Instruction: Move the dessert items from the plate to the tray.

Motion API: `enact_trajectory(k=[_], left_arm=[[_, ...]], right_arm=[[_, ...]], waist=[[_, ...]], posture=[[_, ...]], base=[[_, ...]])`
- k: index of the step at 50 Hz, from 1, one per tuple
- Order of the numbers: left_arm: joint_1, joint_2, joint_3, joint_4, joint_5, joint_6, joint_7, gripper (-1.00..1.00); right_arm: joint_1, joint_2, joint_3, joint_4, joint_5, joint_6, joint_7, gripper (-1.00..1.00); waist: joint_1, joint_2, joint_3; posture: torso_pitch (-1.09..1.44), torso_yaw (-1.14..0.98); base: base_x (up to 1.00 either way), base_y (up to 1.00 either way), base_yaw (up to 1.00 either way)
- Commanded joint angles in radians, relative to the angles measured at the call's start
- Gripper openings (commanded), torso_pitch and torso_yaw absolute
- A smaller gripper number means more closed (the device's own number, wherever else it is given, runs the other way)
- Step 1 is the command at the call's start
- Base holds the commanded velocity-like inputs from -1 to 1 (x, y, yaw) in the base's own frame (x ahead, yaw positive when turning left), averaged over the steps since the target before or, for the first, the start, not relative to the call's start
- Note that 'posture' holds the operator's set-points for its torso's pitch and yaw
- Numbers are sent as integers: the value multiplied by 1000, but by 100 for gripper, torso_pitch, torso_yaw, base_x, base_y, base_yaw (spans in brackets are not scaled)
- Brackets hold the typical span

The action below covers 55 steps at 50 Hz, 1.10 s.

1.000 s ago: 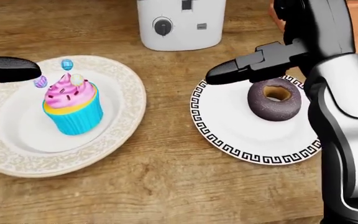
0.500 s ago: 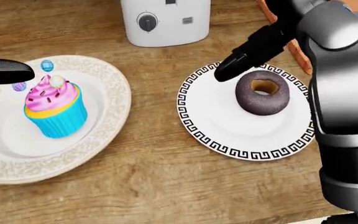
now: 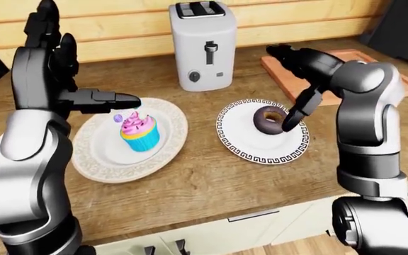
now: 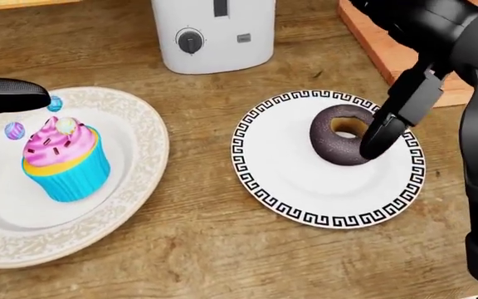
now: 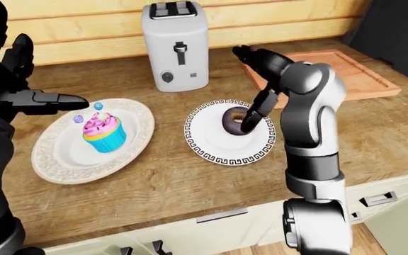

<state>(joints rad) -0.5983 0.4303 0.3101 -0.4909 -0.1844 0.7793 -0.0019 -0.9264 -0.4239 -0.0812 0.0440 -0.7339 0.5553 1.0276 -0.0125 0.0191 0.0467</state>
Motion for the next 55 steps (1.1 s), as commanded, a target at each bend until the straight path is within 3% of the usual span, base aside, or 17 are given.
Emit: enact_trajectory(k=[1,19,43,55], left_arm=[[-25,14,12,-25,-2,-34,-4,100],[-29,21,12,-23,-1,-29,-10,100],[-6,16,16,-25,3,-47,-15,100],[4,11,19,-25,7,-58,-20,100]], right_arm=[[-30,-5,-12,-29,-28,-38,-5,100],[9,41,-6,28,-90,-108,14,100],[35,52,-8,0,-167,-130,17,100],[33,49,-11,-2,-171,-141,-21,72]], waist=[[0,0,-27],[-2,2,-27],[1,2,-32],[2,2,-34]], posture=[[0,0],[0,0],[0,0],[0,0]], base=[[0,0,0],[0,0,0],[0,0,0],[0,0,0]])
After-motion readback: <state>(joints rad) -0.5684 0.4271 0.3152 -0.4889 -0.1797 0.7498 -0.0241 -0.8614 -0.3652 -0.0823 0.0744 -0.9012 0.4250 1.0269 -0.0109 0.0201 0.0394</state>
